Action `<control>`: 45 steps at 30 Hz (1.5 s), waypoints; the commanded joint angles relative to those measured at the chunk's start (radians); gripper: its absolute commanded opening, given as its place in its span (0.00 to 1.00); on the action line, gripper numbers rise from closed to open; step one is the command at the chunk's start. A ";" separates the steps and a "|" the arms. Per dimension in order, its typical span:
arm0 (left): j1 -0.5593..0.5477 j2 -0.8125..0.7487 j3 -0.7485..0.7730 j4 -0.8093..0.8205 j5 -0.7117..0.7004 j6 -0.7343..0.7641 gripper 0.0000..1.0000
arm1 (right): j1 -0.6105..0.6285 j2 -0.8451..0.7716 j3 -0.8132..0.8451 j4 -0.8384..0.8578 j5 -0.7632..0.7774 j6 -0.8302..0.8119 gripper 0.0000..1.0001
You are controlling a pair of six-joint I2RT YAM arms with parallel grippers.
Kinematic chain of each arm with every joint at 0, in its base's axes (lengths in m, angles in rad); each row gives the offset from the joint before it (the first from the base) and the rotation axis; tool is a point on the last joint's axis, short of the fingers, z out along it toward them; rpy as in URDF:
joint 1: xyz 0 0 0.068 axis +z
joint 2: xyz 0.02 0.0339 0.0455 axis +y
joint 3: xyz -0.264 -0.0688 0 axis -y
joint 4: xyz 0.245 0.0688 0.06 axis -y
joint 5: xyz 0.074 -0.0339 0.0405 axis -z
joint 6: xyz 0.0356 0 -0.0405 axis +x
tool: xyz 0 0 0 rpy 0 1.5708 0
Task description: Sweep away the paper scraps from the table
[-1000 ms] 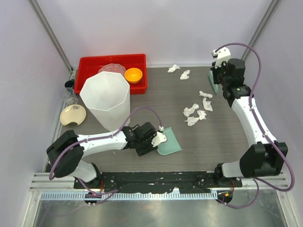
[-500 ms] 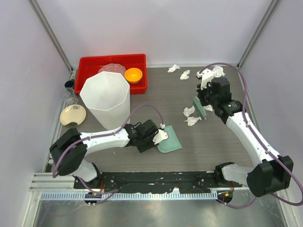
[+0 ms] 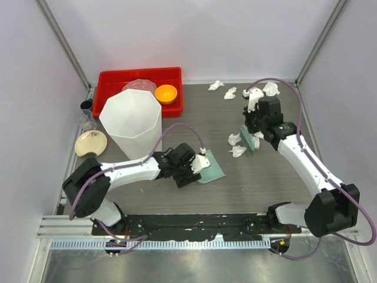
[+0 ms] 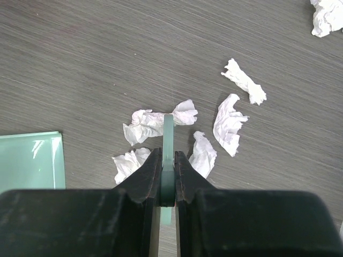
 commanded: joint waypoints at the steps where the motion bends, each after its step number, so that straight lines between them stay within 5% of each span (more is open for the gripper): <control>1: 0.030 -0.003 -0.035 0.154 0.039 -0.022 0.70 | -0.001 -0.053 0.004 0.041 0.005 0.023 0.01; 8: 0.107 -0.047 -0.056 0.099 0.126 -0.098 0.69 | -0.001 -0.067 0.032 0.011 -0.013 0.054 0.01; 14: 0.107 -0.047 -0.076 0.058 0.106 -0.091 0.58 | 0.002 -0.033 0.047 0.037 0.033 0.023 0.01; 21: 0.109 -0.038 -0.015 0.018 0.132 -0.083 0.00 | 0.034 0.016 0.012 0.196 0.065 -0.044 0.01; 25: 0.107 0.020 0.100 -0.102 0.157 -0.085 0.00 | 0.062 0.042 -0.037 0.287 0.065 -0.087 0.01; 32: 0.107 0.187 0.288 -0.231 -0.016 -0.013 0.00 | 0.084 0.076 -0.071 0.319 0.050 -0.083 0.01; 36: 0.107 0.259 0.345 -0.234 -0.163 0.059 0.00 | 0.107 0.058 -0.100 0.340 -0.071 -0.083 0.01; 45: 0.129 0.318 0.393 -0.223 -0.176 0.115 0.00 | 0.165 -0.031 -0.177 0.389 -0.297 0.015 0.01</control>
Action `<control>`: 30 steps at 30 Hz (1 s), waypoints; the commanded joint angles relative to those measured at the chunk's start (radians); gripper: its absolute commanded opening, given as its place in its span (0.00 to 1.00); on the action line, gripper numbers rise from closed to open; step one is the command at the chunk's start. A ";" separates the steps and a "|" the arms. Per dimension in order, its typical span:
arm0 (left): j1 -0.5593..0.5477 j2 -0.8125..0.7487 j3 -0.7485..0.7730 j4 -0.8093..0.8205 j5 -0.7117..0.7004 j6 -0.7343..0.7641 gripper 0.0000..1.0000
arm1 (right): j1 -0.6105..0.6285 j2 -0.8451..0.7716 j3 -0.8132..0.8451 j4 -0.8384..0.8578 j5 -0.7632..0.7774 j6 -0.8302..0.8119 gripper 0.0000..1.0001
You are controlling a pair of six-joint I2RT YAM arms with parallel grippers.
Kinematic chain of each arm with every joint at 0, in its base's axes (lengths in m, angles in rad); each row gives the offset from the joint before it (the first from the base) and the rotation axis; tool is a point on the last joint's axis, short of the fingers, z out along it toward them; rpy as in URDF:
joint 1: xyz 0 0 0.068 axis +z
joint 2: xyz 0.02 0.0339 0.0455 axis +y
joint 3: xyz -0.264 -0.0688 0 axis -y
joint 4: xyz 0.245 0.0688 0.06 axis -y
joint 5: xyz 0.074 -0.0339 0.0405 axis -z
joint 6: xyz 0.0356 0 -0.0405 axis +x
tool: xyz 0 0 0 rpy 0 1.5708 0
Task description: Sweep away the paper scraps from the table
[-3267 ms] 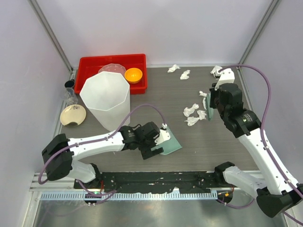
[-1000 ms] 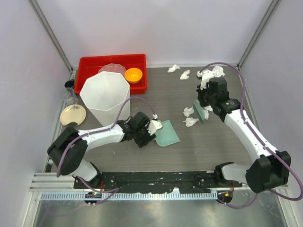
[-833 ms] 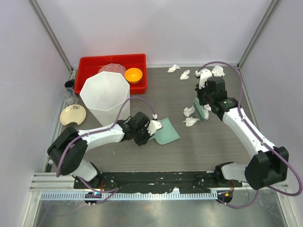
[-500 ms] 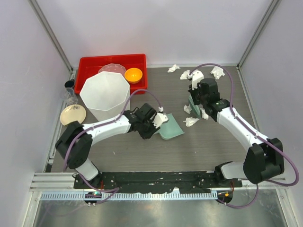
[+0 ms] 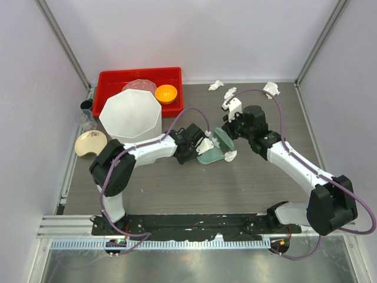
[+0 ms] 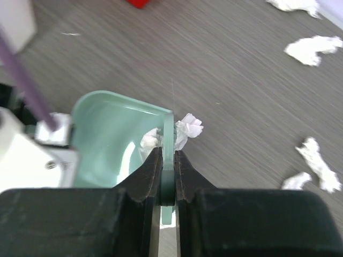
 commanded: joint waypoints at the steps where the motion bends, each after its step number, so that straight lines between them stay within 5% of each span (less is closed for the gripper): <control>1: 0.015 0.008 0.029 -0.020 -0.022 0.038 0.00 | 0.017 -0.095 -0.044 0.118 -0.157 0.105 0.01; 6: 0.029 -0.017 0.038 -0.009 0.000 0.041 0.00 | 0.033 -0.189 -0.069 0.157 -0.201 0.174 0.01; 11: 0.034 -0.043 0.026 -0.003 0.010 0.062 0.00 | 0.033 -0.247 0.009 0.015 -0.112 0.160 0.01; 23: 0.035 -0.143 -0.074 -0.071 0.069 0.164 0.00 | 0.031 -0.281 0.069 -0.239 0.466 0.226 0.01; 30: 0.025 -0.132 -0.063 -0.100 0.092 0.156 0.00 | 0.033 -0.233 0.010 -0.322 0.428 0.436 0.01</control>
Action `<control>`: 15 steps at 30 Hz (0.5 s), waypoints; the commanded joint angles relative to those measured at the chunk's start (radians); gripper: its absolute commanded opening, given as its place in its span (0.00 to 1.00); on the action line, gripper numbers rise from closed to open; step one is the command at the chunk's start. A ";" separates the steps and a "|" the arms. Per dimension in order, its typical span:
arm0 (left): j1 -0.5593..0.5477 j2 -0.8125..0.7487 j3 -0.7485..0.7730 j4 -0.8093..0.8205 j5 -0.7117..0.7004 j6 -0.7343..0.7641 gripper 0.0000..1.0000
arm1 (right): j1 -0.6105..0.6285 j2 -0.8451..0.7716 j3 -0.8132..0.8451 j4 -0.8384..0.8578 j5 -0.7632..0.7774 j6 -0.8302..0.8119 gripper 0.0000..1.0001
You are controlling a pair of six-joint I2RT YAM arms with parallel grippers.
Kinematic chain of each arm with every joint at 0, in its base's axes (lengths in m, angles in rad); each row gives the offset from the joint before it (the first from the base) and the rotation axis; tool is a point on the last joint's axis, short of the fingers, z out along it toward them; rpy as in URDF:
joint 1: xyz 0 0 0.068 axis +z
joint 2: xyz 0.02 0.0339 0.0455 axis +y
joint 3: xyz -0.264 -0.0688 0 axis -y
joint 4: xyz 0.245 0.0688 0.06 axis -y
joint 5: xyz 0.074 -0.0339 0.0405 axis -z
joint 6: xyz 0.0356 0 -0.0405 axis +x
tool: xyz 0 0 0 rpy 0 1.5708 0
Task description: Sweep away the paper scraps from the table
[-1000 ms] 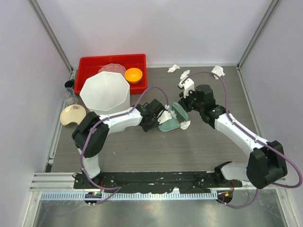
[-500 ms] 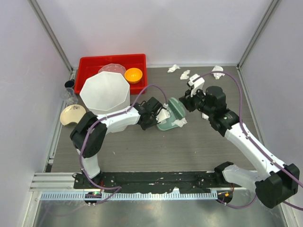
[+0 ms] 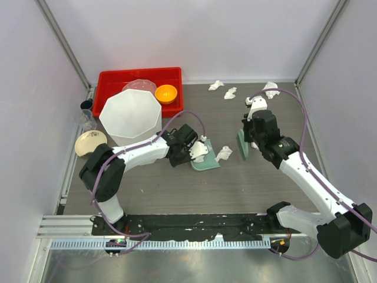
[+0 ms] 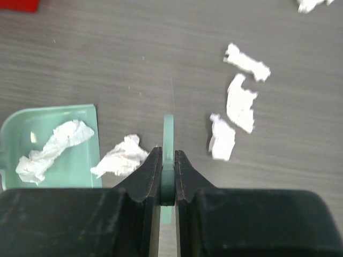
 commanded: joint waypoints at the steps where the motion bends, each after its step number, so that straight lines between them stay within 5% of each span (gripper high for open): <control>1: -0.007 -0.024 0.013 -0.032 0.027 0.017 0.00 | 0.004 0.001 -0.054 -0.006 0.004 0.149 0.01; 15: -0.005 0.015 0.053 0.046 0.074 -0.060 0.00 | 0.081 0.015 -0.048 0.221 -0.332 0.181 0.01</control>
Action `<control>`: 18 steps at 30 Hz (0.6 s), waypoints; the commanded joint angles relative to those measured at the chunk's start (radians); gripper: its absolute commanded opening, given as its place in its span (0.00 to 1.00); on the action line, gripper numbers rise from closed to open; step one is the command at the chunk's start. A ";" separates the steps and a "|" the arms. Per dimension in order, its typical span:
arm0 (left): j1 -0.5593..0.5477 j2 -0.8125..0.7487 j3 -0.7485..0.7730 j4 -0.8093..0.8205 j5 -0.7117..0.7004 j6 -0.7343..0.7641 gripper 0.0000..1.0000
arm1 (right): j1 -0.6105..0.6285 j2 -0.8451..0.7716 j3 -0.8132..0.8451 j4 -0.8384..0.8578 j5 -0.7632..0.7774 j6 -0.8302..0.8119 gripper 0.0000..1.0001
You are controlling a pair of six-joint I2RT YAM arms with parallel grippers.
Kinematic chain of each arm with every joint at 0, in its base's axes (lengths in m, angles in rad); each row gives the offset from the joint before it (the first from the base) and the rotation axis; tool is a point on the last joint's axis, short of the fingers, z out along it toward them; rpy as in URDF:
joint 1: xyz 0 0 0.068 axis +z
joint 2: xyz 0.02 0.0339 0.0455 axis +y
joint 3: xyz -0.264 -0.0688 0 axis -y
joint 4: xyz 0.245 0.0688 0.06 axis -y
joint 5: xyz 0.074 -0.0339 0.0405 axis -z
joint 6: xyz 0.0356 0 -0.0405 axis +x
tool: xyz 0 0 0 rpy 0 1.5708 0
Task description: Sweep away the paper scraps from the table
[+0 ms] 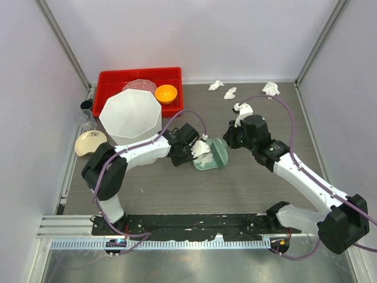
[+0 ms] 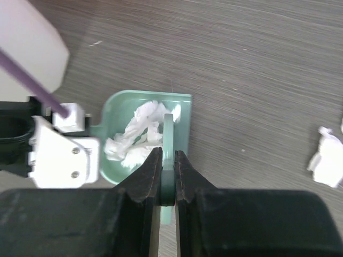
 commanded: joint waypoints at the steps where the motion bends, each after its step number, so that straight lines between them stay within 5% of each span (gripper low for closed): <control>1: 0.001 -0.019 0.026 0.069 0.051 -0.040 0.00 | 0.016 -0.035 0.066 0.093 -0.094 0.017 0.01; 8: 0.021 -0.119 0.005 0.137 0.132 -0.087 0.00 | 0.016 -0.098 0.233 -0.149 0.188 -0.085 0.01; 18: 0.022 -0.220 0.167 0.006 0.171 -0.124 0.00 | 0.016 -0.194 0.563 -0.224 0.180 -0.216 0.01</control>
